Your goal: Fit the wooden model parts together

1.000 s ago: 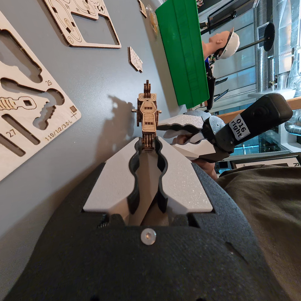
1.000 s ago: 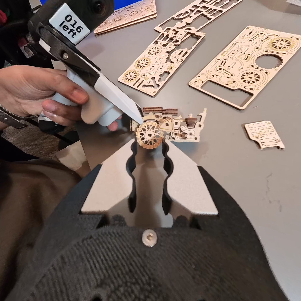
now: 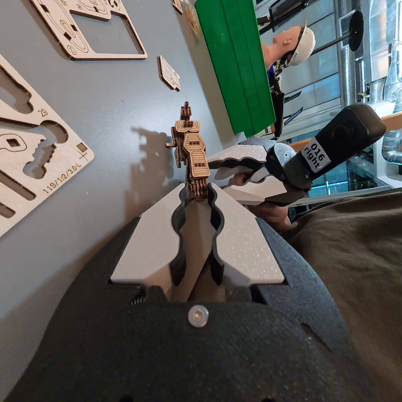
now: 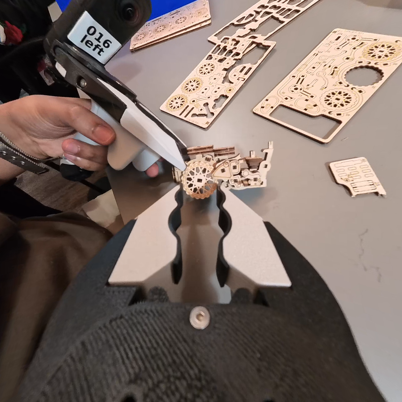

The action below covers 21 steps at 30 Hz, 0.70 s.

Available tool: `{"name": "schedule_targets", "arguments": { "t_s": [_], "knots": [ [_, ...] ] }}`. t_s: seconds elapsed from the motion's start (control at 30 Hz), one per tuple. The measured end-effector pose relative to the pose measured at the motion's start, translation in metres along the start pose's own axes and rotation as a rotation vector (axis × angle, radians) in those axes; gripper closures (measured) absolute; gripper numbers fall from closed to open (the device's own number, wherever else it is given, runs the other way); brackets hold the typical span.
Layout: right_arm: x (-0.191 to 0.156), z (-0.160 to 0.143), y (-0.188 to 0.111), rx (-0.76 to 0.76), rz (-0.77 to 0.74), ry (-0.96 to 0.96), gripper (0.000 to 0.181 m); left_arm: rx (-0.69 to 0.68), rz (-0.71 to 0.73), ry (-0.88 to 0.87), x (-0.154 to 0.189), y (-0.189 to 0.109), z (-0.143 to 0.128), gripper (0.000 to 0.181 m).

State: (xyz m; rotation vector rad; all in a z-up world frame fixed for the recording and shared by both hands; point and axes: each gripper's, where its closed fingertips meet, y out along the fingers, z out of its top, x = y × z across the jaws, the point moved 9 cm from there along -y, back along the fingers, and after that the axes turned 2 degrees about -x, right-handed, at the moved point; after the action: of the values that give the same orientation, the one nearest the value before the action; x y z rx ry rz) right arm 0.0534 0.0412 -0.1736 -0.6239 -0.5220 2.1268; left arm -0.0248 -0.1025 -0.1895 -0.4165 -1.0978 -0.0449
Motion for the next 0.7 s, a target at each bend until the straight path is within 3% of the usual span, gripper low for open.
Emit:
{"name": "schedule_targets", "arguments": {
  "t_s": [0.7],
  "knots": [
    [0.0004,-0.0016,0.003,-0.037,-0.012,-0.014,0.152,-0.018,0.02,0.032,0.001,-0.0011,0.0016,0.164]
  ]
}}
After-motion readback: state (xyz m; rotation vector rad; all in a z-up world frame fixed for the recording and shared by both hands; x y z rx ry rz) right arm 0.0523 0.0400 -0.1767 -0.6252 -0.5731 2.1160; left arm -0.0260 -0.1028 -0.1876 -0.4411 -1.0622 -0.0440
